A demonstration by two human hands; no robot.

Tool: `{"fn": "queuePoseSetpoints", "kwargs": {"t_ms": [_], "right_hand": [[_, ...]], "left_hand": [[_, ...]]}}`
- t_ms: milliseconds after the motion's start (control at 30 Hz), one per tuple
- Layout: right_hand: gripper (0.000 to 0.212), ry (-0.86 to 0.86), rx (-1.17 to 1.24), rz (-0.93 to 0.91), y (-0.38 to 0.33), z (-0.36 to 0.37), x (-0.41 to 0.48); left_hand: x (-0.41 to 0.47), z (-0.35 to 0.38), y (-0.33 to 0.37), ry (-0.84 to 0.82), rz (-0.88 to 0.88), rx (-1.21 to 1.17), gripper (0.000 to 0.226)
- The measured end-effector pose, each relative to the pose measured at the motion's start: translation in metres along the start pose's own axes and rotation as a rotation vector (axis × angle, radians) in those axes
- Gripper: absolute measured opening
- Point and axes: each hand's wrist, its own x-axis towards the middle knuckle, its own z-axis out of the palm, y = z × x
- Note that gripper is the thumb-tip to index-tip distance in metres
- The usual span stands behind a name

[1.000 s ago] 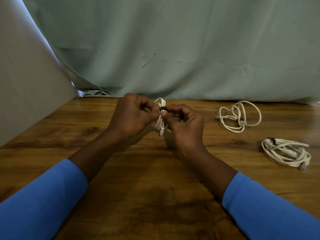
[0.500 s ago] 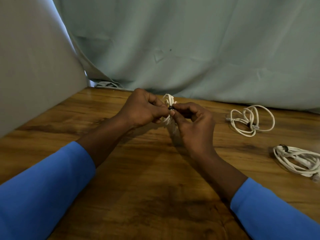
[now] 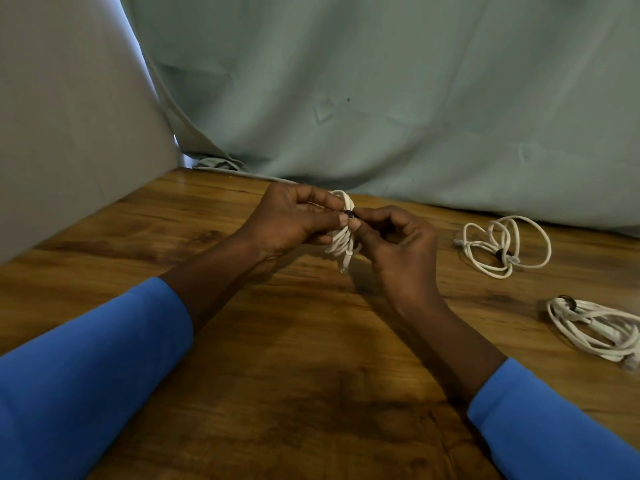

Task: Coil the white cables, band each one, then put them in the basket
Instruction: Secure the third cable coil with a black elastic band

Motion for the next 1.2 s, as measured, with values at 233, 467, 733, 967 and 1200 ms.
{"fn": "queuePoseSetpoints", "kwargs": {"t_ms": [233, 467, 733, 967, 1200], "right_hand": [[0.015, 0.005, 0.246, 0.184, 0.001, 0.004, 0.000], [0.018, 0.052, 0.463, 0.488, -0.005, 0.009, 0.001], [0.019, 0.064, 0.554, 0.546, -0.005, 0.008, 0.002], [0.017, 0.093, 0.557, 0.498, 0.000, 0.008, 0.002], [0.015, 0.097, 0.332, 0.308, 0.003, 0.007, 0.001]], "left_hand": [[0.002, -0.001, -0.003, 0.039, 0.061, 0.056, 0.019], [0.007, -0.006, -0.007, 0.025, 0.428, 0.472, 0.012], [0.009, -0.009, -0.004, 0.022, 0.475, 0.576, 0.016], [0.006, -0.006, -0.002, 0.044, 0.500, 0.608, 0.012], [0.005, -0.003, 0.005, -0.030, 0.540, 0.771, 0.007]]}}
